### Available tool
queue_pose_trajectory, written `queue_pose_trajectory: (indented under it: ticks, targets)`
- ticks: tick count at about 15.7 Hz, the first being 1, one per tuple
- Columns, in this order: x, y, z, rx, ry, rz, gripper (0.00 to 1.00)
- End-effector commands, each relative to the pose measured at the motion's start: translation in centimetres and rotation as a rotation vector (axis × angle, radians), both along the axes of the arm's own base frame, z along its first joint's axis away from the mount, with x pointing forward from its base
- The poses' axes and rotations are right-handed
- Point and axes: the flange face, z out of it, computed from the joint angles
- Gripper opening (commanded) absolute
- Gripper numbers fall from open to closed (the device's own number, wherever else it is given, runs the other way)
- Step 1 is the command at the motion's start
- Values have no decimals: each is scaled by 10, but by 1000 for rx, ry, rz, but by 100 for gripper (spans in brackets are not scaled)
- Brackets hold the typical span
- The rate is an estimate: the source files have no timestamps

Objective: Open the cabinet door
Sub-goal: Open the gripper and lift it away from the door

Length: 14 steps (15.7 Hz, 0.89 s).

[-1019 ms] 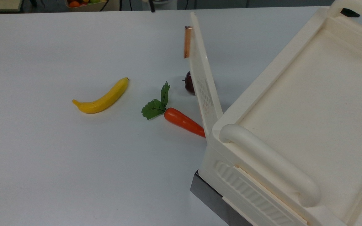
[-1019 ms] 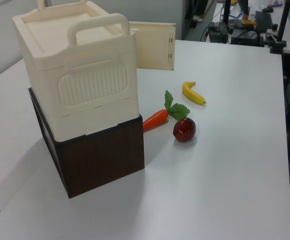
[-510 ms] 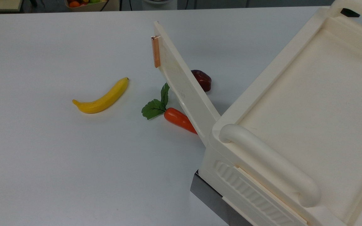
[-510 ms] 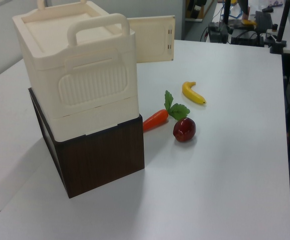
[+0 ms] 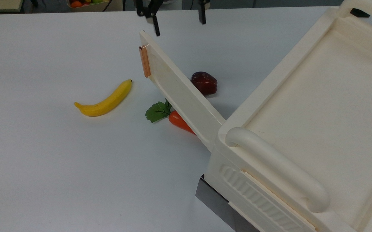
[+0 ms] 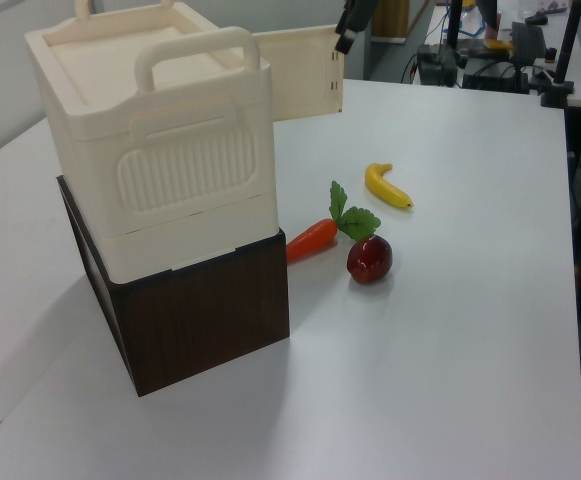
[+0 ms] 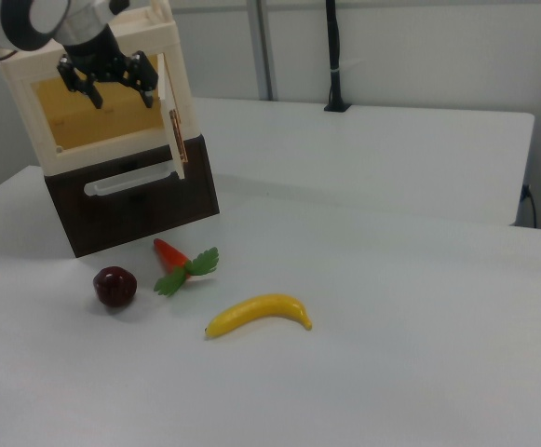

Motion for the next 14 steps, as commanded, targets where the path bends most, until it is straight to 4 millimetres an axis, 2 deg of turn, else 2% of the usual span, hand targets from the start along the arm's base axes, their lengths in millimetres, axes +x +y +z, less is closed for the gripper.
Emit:
queue_pose_trajectory:
  ticks: [1,5,8,10,14]
  targets:
    - [15,-26,-8,-14,-24,-56,100]
    - [14,-28,-9,-32,-20,-63,100]
    - [16,-43,-13,-59,-13,-83,100]
    - [12,-44,-23,-68,25,-89,100]
    - [-2,-51,-55,-132,225,-138,100]
